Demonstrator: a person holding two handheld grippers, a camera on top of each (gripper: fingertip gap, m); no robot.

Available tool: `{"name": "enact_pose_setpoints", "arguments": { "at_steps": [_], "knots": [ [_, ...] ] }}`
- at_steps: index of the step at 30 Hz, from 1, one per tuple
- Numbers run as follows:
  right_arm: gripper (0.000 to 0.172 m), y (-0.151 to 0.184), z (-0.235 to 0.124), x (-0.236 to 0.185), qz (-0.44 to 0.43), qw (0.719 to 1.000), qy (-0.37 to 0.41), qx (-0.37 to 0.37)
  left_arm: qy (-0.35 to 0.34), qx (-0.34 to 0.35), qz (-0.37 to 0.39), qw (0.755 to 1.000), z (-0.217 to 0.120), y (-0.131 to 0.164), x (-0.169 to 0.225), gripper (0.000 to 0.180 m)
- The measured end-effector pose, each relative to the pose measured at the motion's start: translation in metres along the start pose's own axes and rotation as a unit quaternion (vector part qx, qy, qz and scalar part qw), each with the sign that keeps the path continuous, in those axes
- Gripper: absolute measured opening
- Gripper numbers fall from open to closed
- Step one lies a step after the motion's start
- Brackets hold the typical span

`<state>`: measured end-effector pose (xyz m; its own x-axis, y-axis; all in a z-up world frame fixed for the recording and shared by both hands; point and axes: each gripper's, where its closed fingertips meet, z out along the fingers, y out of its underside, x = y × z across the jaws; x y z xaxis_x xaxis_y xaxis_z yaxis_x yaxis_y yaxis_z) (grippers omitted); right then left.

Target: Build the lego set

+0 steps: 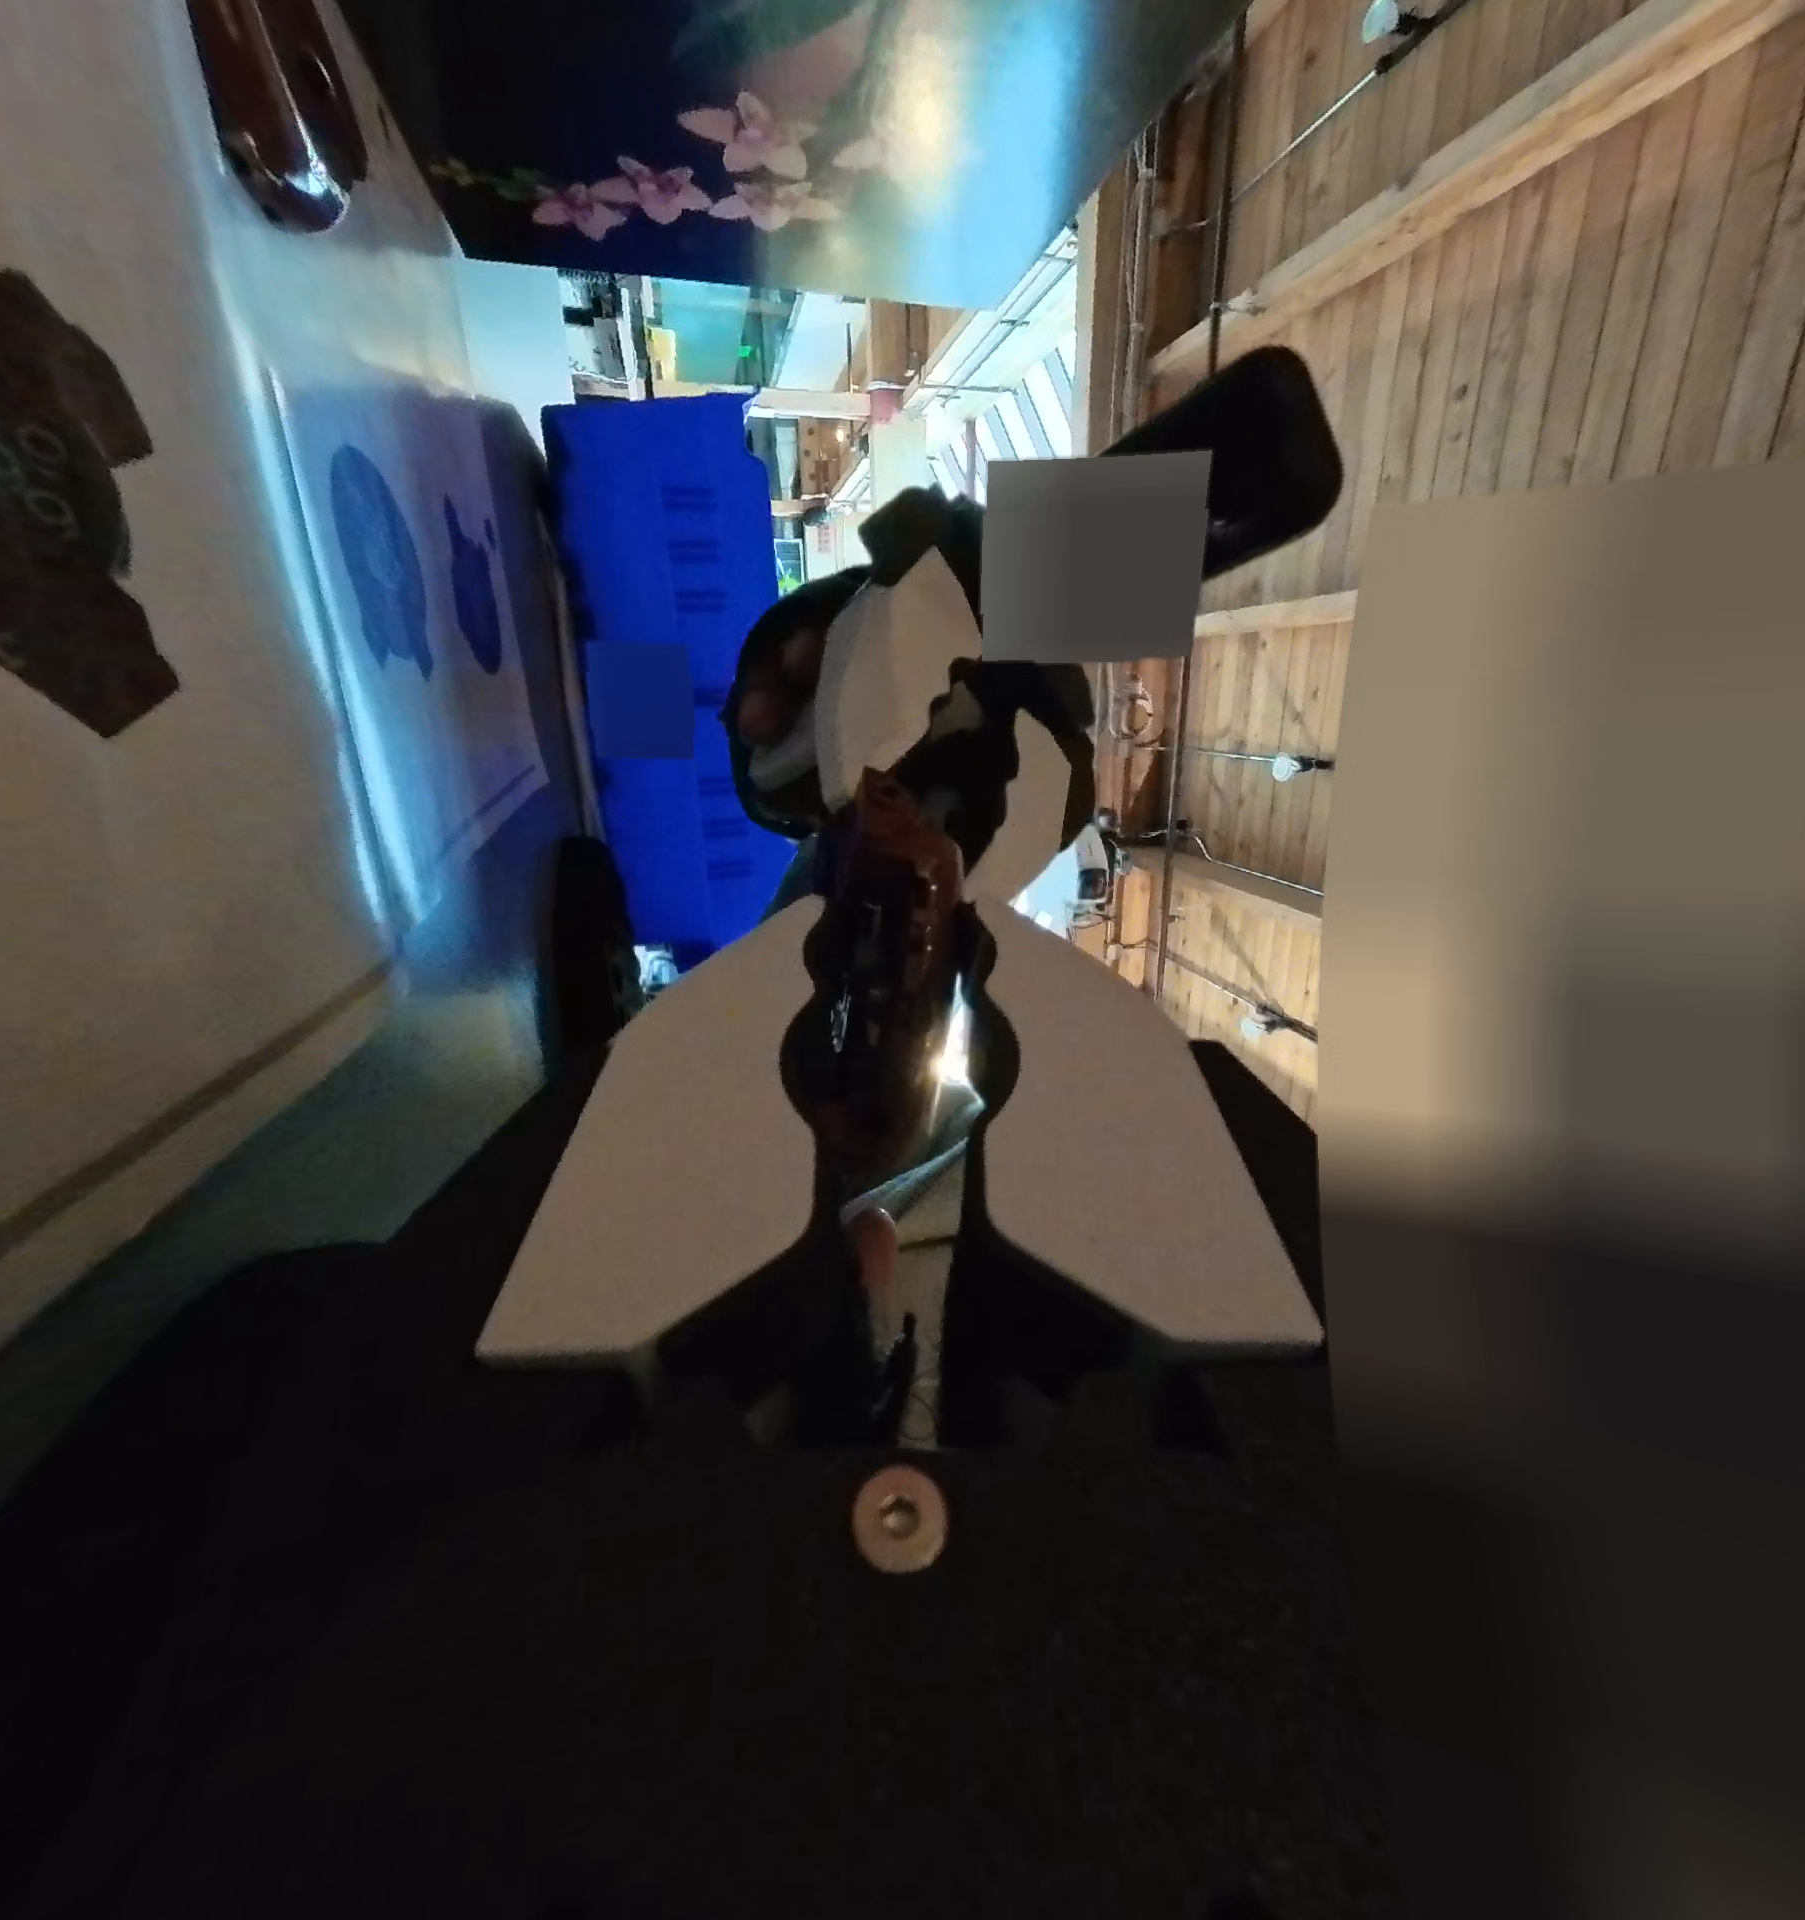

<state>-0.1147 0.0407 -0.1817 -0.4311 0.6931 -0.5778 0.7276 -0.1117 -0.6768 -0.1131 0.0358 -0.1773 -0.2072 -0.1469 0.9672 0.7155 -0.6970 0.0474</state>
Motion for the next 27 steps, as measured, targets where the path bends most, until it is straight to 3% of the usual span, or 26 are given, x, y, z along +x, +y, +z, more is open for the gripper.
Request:
{"name": "enact_pose_setpoints", "arguments": {
  "at_steps": [14,27],
  "knots": [
    [0.019,-0.005,-0.002,0.001,0.017,0.998,-0.009,0.066,0.004,-0.002,0.009,1.000,0.000,0.000,0.001,0.021],
    [0.009,-0.014,-0.005,-0.002,-0.007,0.997,0.010,0.081,0.006,-0.003,0.005,1.000,0.000,0.000,0.000,0.021]
  ]
}}
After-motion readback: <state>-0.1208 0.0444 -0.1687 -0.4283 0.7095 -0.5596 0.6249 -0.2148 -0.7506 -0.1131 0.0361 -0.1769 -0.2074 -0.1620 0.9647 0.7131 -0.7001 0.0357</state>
